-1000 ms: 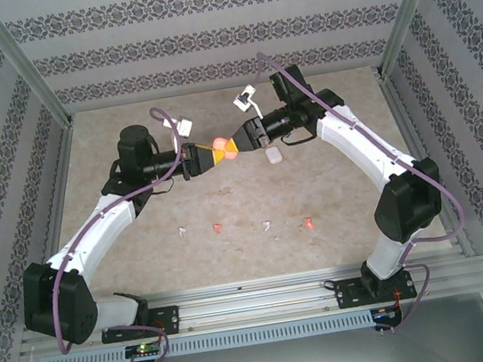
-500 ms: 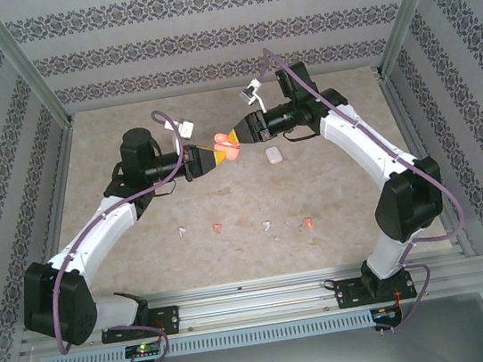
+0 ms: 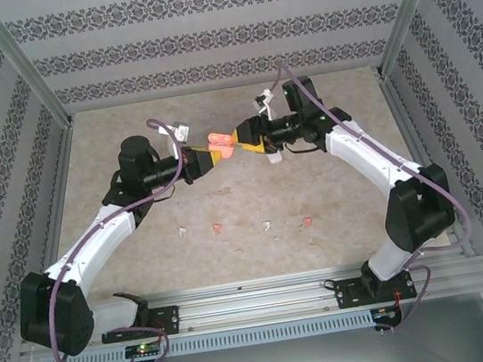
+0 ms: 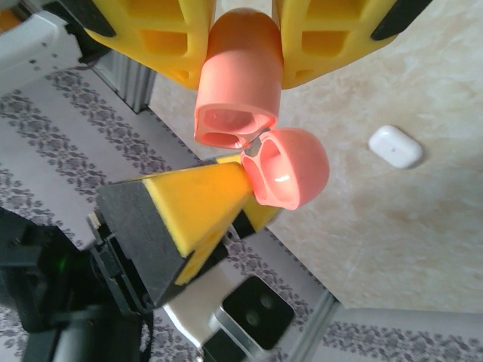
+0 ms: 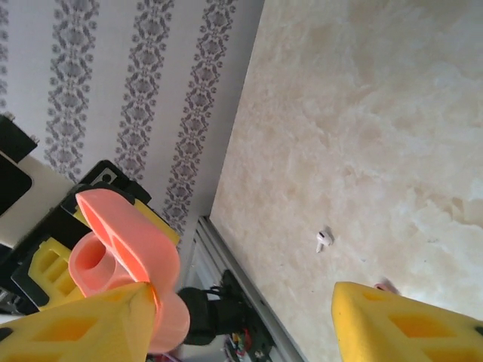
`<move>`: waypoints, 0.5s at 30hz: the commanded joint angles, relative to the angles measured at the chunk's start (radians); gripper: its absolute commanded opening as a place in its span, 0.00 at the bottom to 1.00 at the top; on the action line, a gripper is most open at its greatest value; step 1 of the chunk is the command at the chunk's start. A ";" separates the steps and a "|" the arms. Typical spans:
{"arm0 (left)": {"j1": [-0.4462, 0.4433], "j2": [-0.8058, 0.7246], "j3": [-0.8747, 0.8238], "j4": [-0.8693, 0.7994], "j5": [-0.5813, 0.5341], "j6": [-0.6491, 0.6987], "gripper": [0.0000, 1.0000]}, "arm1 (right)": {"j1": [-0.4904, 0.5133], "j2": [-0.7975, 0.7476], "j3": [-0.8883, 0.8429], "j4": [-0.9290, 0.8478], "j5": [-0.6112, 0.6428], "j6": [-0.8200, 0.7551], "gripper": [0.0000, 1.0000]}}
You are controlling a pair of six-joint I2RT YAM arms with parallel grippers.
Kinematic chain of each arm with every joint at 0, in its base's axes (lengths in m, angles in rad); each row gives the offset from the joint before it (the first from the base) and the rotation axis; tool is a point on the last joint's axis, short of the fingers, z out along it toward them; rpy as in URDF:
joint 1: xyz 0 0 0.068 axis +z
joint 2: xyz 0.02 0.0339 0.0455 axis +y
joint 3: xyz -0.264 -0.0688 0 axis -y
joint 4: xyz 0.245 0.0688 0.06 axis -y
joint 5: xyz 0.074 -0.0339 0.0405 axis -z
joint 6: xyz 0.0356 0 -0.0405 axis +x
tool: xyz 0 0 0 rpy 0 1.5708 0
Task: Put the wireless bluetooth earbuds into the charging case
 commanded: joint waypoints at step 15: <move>-0.025 -0.012 -0.013 0.166 -0.142 0.084 0.00 | 0.094 -0.031 -0.082 0.383 0.115 0.441 0.65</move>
